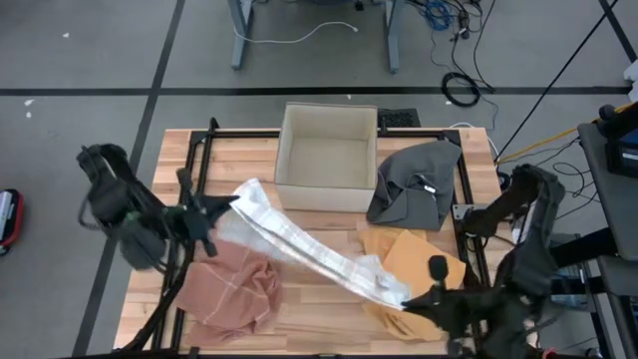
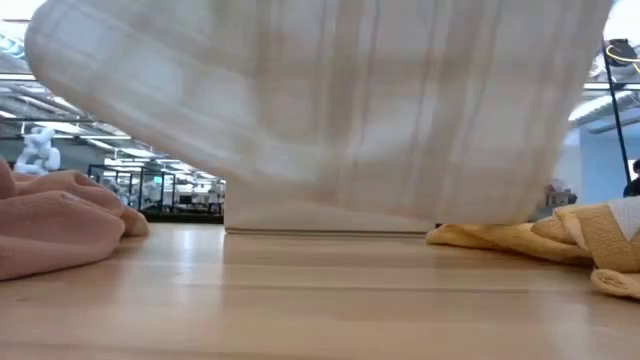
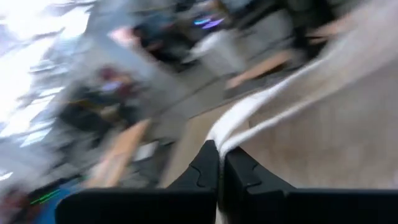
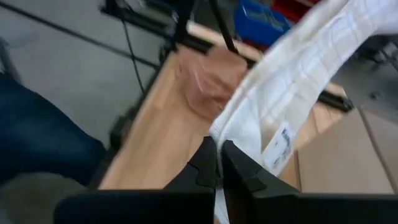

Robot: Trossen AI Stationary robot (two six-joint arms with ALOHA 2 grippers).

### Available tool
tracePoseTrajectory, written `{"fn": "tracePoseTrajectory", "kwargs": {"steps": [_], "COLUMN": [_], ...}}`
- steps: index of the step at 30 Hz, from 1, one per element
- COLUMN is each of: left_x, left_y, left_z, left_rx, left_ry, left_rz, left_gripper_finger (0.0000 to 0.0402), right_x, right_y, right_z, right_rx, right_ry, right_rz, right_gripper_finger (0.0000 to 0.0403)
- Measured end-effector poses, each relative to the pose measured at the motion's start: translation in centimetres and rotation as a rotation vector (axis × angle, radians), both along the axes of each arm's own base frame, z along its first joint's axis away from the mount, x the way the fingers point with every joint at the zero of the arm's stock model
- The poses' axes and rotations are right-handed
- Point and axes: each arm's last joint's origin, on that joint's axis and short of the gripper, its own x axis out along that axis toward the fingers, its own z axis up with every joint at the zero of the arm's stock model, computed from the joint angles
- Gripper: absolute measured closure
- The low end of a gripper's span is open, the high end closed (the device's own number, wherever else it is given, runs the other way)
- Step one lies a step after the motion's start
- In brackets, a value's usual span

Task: Fold towel
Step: Fold the white patterned towel

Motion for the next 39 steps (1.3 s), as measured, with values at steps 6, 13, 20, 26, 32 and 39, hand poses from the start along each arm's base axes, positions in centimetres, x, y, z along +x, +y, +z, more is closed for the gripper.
{"fn": "tracePoseTrajectory", "kwargs": {"steps": [6, 13, 20, 26, 32, 39], "left_x": [-0.9, -0.8, 0.1, 0.0, 0.9, 2.1], "left_y": [1.4, 2.2, 1.1, 2.5, 2.9, 4.3], "left_z": [1.2, 1.4, 0.7, 0.9, 0.5, 0.3], "left_rx": [-0.157, -0.141, -0.325, -0.122, -0.178, -0.023], "left_ry": [0.214, 0.162, 0.33, 0.196, 0.267, 0.233], "left_rz": [-0.27, -0.143, -0.4, -0.079, -0.123, 0.097], "left_gripper_finger": [0.04, 0.04, 0.0401, 0.04, 0.0398, 0.0396], "right_x": [-1.7, -3.1, -3.4, -3.5, -4.3, -4.8], "right_y": [-1.1, -3.9, -4.5, -5.2, -7.4, -10.0], "right_z": [2.9, 5.7, 6.6, 5.5, 5.4, 5.7], "right_rx": [0.019, -0.031, 0.137, 0.016, -0.051, -0.136], "right_ry": [-0.094, -0.237, -0.164, -0.139, -0.147, -0.157], "right_rz": [0.109, 0.038, 0.258, 0.104, -0.026, -0.112], "right_gripper_finger": [0.0403, 0.0403, 0.0403, 0.0403, 0.0403, 0.0403]}}
